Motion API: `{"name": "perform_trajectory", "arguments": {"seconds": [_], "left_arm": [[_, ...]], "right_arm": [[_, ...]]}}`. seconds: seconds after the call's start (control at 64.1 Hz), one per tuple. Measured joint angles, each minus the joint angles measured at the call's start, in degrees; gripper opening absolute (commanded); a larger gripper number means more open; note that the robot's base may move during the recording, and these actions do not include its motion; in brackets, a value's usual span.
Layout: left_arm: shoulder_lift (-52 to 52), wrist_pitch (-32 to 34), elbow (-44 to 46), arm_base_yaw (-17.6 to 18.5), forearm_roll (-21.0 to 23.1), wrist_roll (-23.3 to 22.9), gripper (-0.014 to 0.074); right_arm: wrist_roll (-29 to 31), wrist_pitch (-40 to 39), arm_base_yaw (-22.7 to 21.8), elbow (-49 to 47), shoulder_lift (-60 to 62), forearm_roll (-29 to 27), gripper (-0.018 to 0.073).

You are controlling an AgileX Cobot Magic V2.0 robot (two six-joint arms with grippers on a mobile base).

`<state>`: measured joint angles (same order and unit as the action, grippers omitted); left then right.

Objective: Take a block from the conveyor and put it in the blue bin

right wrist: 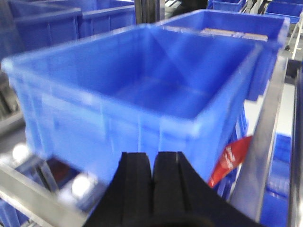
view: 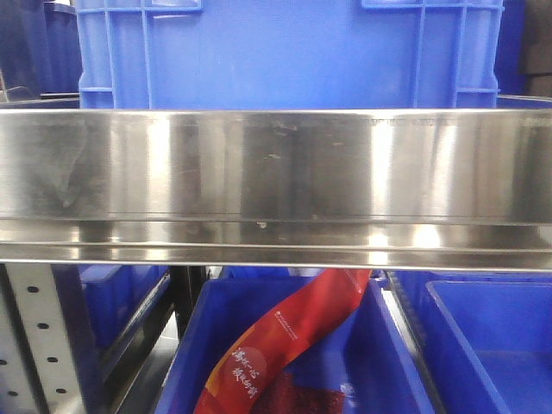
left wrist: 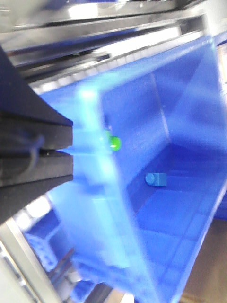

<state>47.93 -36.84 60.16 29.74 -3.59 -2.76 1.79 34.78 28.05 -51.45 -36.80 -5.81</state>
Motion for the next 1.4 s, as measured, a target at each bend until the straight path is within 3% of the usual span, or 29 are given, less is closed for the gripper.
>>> {"name": "perform_trajectory", "arguments": {"seconds": [0.234,0.437,1.325,1.403], "left_arm": [[-15.4,13.1,-21.2,0.0,0.1,0.0,-0.0111],[-21.7,19.1,-30.7,0.0,0.4,-0.1,-0.0111],[-22.3,20.5,-32.0,0.0,0.7,-0.2,-0.0111],[-23.2,21.0,-32.5,-1.3,1.2,-0.2,-0.0111]], "right_arm": [[0.2,-3.6,0.0,14.2,11.2,0.0,-0.0162],[0.0,-7.4,0.0,21.4,14.3,0.0,-0.0162],[0.1,-9.5,0.0,22.5,14.4,0.1,-0.0162],[0.2,-9.5,0.0,22.5,14.4,0.1,-0.0162]]}}
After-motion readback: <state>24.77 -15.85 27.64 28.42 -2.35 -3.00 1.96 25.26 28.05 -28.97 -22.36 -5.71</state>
